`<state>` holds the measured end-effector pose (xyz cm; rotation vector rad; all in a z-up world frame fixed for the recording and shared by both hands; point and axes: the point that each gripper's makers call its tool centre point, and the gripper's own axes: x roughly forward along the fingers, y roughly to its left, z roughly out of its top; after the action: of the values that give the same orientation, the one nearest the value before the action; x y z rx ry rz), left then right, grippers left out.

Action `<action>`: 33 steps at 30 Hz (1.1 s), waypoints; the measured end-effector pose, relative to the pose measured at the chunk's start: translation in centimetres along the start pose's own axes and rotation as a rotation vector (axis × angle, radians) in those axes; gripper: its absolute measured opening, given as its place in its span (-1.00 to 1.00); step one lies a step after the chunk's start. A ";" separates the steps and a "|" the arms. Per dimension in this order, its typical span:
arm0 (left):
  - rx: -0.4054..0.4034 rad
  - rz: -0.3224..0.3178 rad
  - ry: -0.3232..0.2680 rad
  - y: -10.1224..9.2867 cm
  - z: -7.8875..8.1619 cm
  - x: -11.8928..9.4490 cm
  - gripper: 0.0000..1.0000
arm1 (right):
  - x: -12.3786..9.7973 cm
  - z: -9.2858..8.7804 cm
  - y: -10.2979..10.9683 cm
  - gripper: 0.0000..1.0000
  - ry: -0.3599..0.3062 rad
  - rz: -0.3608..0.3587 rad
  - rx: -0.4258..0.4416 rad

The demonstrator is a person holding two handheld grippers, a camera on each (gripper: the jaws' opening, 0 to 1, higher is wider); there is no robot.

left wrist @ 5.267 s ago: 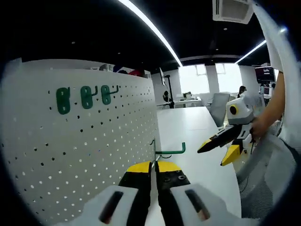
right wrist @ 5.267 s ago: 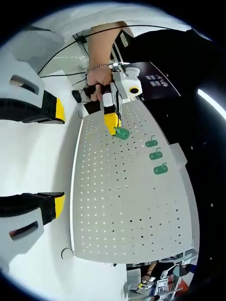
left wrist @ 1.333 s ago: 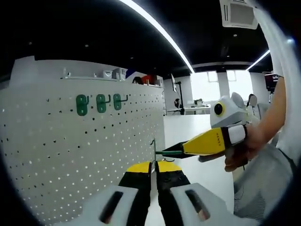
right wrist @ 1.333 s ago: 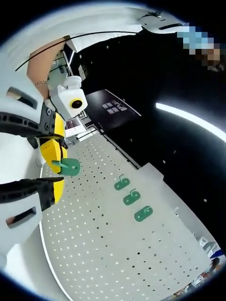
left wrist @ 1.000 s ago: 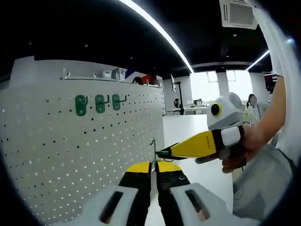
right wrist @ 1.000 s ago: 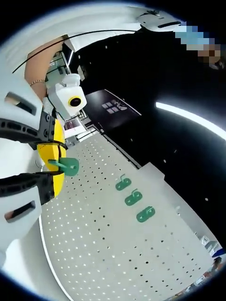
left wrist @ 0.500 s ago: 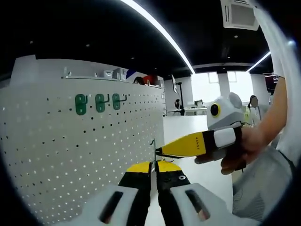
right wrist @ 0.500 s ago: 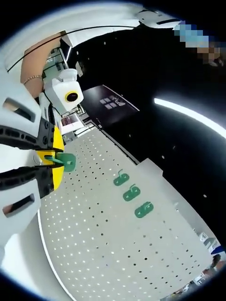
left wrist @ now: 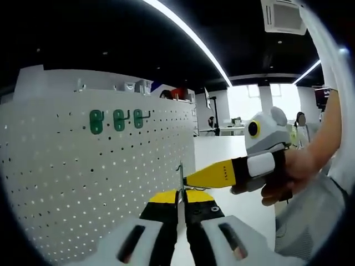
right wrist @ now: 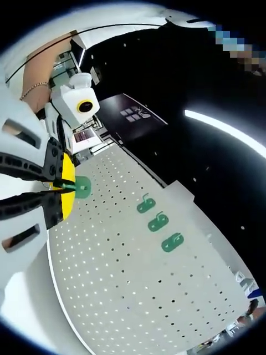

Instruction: Insert the hook assembly into the mounting plate slot until the hook locks in place.

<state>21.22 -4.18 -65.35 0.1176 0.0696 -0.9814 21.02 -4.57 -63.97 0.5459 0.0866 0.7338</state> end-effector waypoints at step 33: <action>-0.010 0.020 -0.002 0.2 0.0 -0.1 -0.91 | 0.2 0.0 0.1 -0.99 0.018 -0.012 -0.012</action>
<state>21.34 -3.97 -65.31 0.1080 0.0708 -0.9606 21.10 -4.38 -63.86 0.5274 0.1024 0.7275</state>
